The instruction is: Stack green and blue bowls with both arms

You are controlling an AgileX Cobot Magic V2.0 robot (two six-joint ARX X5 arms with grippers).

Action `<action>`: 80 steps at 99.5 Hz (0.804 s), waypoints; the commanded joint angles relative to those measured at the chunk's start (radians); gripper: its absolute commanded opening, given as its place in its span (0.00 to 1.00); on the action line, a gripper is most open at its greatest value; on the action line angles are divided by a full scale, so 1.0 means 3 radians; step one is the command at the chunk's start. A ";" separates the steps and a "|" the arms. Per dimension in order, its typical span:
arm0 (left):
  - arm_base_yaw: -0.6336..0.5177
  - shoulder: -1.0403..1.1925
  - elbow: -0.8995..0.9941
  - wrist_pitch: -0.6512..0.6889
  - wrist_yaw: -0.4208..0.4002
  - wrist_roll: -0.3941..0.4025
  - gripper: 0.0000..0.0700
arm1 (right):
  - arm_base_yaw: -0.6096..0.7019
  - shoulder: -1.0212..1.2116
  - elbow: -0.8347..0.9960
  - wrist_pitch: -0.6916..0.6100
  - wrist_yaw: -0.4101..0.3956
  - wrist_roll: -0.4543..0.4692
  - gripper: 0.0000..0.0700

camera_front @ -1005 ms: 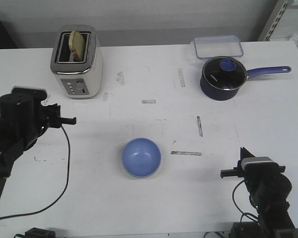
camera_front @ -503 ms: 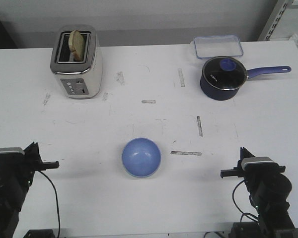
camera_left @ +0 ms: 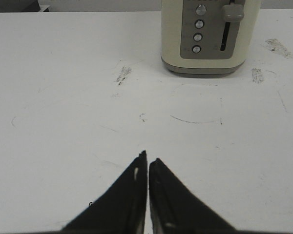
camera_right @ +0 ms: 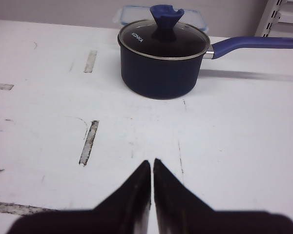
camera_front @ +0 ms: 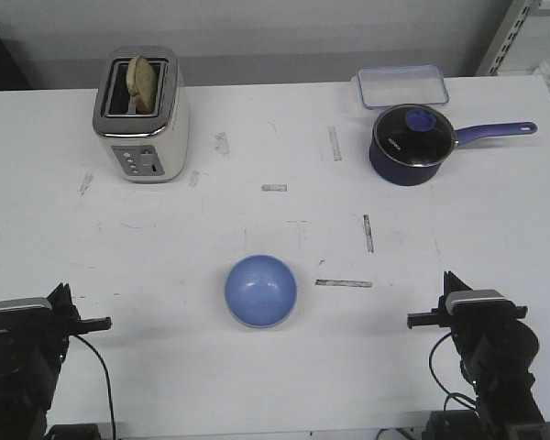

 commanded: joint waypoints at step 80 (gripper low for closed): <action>0.0006 -0.0195 0.0046 0.0019 -0.0014 0.0019 0.00 | 0.0004 0.0013 0.0018 0.0045 0.0000 -0.0008 0.00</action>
